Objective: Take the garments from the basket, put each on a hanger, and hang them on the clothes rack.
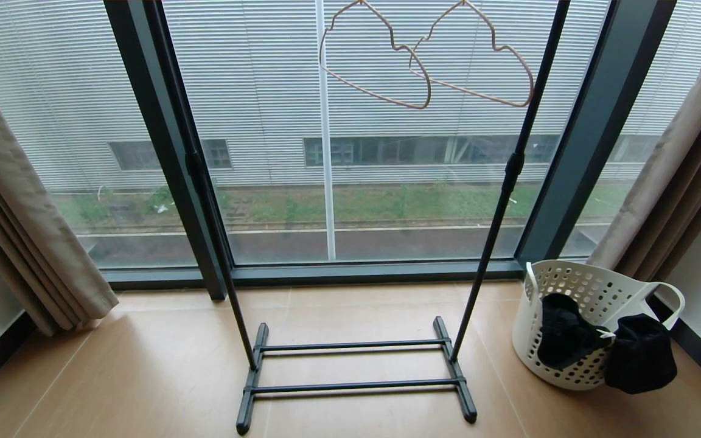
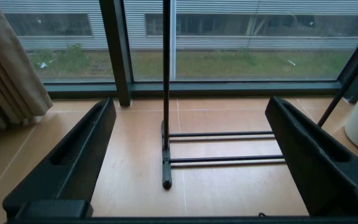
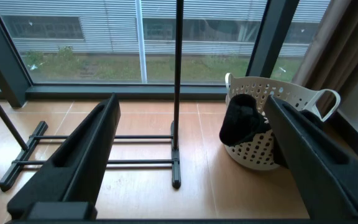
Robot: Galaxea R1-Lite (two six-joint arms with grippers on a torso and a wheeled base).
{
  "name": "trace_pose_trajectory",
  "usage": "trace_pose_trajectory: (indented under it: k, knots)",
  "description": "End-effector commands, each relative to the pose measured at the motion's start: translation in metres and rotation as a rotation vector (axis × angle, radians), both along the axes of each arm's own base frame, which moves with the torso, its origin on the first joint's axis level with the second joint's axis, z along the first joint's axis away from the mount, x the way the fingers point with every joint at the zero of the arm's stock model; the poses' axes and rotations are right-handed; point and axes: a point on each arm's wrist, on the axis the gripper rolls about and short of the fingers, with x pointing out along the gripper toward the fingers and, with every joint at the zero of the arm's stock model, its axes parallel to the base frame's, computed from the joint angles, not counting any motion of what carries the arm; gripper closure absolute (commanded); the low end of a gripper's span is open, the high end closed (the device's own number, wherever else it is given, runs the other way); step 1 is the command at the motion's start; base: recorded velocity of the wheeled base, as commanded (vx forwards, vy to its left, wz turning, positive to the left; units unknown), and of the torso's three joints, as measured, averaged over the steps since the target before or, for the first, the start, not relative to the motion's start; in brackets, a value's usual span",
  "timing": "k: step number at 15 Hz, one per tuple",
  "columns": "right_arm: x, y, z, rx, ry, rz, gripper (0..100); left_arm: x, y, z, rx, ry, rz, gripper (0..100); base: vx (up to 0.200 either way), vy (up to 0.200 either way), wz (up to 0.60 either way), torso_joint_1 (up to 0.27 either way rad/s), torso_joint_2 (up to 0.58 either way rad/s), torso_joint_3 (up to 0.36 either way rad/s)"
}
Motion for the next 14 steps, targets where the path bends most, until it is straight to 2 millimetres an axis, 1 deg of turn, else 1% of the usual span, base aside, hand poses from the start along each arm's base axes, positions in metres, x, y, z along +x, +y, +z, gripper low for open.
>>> trace_pose_trajectory:
  k: [1,14]
  knots:
    - [0.0,0.0,-0.0002,0.0,0.0,0.0,0,0.0001,0.0,0.0,0.0,0.001,0.0,0,0.0,0.0,0.0,0.0,0.0,0.0]
    - [0.0,0.0001,-0.0003,-0.005,0.001,0.003,0,0.0001,0.0,0.0,0.0,0.001,-0.002,0,0.0,0.0,0.0,0.0,0.0,0.0]
